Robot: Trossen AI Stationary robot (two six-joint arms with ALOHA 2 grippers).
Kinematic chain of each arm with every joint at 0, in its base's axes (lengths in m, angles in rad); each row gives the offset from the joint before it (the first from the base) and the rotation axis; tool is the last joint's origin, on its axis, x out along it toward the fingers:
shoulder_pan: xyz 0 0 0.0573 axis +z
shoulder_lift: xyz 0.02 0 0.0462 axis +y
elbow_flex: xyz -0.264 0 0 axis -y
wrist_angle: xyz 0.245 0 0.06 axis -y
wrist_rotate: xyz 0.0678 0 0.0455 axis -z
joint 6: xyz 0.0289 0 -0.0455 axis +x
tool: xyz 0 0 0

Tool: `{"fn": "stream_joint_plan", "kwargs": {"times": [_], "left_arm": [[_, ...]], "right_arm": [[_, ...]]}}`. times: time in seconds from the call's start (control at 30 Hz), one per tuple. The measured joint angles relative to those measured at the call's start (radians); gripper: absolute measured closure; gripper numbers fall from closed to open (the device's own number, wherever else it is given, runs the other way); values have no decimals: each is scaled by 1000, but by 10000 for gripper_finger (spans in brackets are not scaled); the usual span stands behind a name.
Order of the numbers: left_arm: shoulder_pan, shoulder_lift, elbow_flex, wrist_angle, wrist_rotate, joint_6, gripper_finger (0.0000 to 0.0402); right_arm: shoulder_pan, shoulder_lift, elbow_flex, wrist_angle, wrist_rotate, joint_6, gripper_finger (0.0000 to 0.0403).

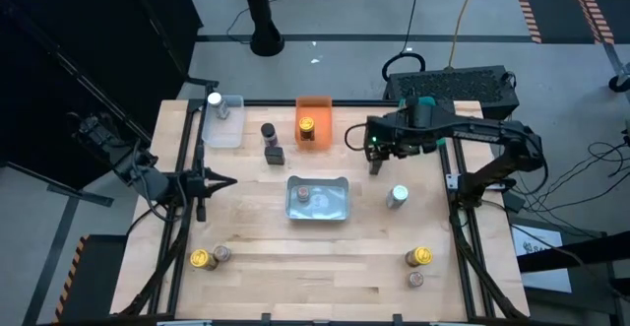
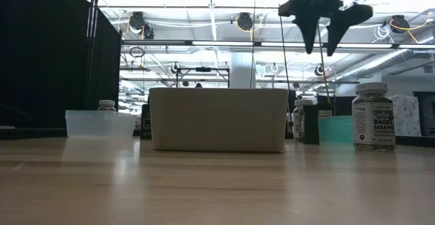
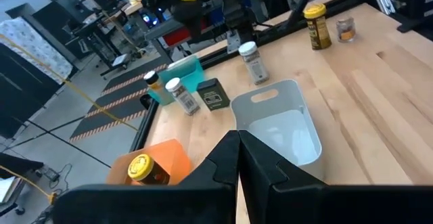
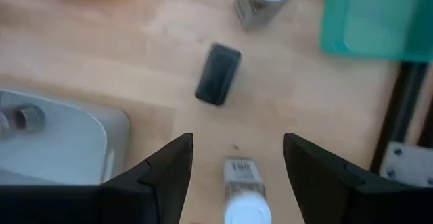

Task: Sort spices by type
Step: Put the right yellow seasoning bottle into the orange bin

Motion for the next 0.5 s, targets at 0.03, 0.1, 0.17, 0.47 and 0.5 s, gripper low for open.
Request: {"fn": "stream_joint_plan", "kwargs": {"times": [0.03, 0.1, 0.17, 0.47, 0.5], "left_arm": [[0, 0, 1, 0, 0, 0, 386], [0, 0, 1, -1, 0, 0, 386], [0, 0, 1, -3, 0, 0, 386], [0, 0, 1, -6, 0, 0, 386], [0, 0, 1, -6, 0, 0, 386]], "right_arm": [[-13, 1, 0, 11, 9, -10, 184], [-34, 3, 0, 27, 18, -46, 178], [-49, 3, 0, 50, -12, -95, 175], [-57, 11, 0, 94, -72, -141, 176], [-62, 11, 0, 98, -60, -136, 176]]}}
